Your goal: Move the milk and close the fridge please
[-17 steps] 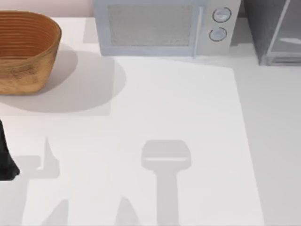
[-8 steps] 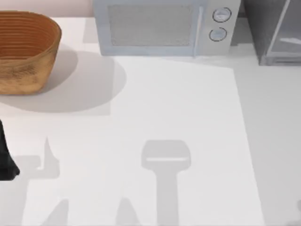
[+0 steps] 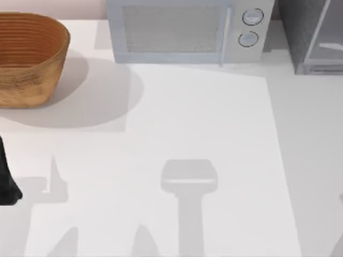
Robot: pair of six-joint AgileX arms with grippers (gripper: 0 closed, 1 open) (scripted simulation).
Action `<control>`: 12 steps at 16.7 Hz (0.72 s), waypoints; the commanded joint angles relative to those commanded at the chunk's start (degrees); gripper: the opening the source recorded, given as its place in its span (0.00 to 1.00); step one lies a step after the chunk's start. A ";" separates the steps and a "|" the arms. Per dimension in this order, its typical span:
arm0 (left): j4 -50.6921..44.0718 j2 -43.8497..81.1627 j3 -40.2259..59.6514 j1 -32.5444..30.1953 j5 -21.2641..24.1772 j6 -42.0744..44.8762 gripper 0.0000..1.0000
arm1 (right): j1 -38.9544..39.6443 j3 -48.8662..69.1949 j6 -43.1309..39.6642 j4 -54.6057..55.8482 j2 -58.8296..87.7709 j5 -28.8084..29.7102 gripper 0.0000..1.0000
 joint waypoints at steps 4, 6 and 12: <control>0.00 0.00 0.00 0.00 0.00 0.00 1.00 | -20.61 6.48 -23.03 0.34 24.96 -10.26 1.00; 0.00 0.00 0.00 0.00 0.00 0.00 1.00 | -30.08 8.72 -33.56 0.65 36.59 -14.67 1.00; 0.00 0.00 0.00 0.00 0.00 0.00 1.00 | -50.59 11.99 -55.26 1.31 60.29 -23.49 1.00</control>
